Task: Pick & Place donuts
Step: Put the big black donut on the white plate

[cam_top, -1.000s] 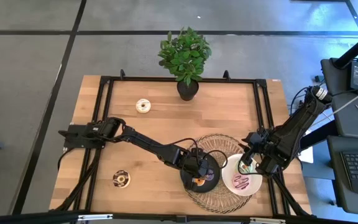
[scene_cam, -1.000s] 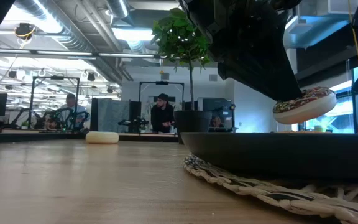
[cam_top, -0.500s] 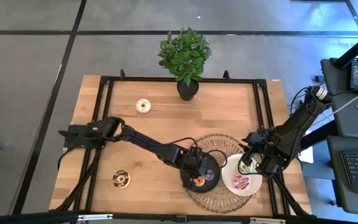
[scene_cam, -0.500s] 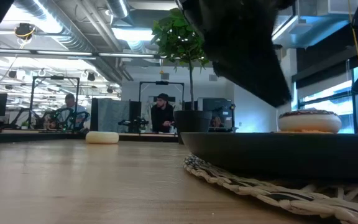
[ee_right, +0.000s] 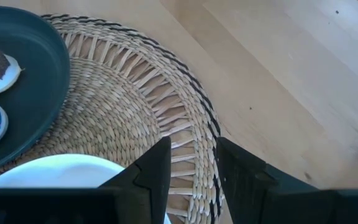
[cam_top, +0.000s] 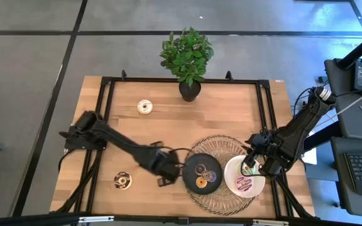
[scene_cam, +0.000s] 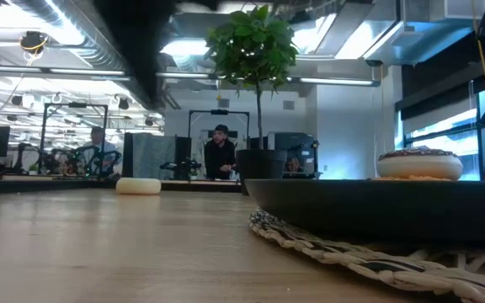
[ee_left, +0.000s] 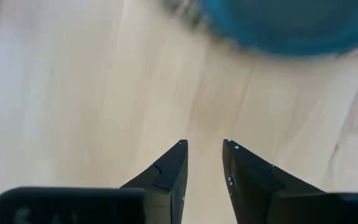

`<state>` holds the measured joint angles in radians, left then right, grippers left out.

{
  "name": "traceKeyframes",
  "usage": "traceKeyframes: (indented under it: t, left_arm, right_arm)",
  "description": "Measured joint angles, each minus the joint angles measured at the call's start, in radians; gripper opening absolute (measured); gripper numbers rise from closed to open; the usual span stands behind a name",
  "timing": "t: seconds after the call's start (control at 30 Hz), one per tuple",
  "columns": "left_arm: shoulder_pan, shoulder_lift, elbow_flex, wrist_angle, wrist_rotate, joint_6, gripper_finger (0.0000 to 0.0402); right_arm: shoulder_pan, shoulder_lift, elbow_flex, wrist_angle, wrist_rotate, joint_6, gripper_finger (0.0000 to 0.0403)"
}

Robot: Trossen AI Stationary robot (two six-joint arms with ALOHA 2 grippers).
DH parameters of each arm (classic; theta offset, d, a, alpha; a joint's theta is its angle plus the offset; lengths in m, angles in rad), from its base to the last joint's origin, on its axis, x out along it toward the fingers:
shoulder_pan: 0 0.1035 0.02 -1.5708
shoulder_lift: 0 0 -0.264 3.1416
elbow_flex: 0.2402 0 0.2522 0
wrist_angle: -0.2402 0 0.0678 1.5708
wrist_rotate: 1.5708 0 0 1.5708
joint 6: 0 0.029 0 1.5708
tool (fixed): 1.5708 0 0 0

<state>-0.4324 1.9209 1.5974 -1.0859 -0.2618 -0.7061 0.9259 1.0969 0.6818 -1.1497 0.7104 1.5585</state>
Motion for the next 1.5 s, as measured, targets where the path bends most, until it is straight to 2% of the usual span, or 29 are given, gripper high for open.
traceKeyframes:
  t: [0.2, 0.3, 0.47, 0.57, 0.7, 0.87, 1.17, 1.5]
  left_arm:
    - [-0.134, -0.134, -0.264, 0.006, 0.114, -0.449, 0.0096]
    - [-0.212, -0.19, -0.36, 0.009, 0.134, -0.653, 0.0099]
    - [-0.332, -0.263, -0.444, 0.014, 0.145, -0.95, 0.0114]
    - [-0.38, -0.277, -0.465, 0.011, 0.141, -1.074, 0.012]
    - [-0.434, -0.271, -0.478, 0.014, 0.125, -1.158, 0.0127]
    - [-0.464, -0.27, -0.507, 0.014, 0.155, -1.263, 0.0148]
    - [-0.48, -0.27, -0.536, 0.017, 0.177, -1.252, 0.0204]
    - [-0.479, -0.269, -0.582, 0.063, 0.21, -1.355, 0.0189]
  right_arm:
    - [0.0, 0.0, 0.0, -0.001, 0.003, 0.0, 0.013]
    - [0.0, 0.0, 0.0, -0.001, 0.017, 0.0, 0.013]
    - [0.0, 0.0, 0.0, 0.0, 0.043, 0.002, 0.013]
    - [0.0, 0.0, 0.0, 0.002, 0.043, 0.004, 0.0129]
    - [0.0, 0.0, 0.0, 0.006, 0.053, 0.005, 0.013]
    - [0.0, 0.0, 0.0, 0.01, 0.056, 0.007, 0.013]
    - [0.0, 0.0, 0.0, 0.013, 0.056, 0.007, 0.013]
    - [0.0, 0.0, 0.0, 0.014, 0.057, 0.007, 0.013]
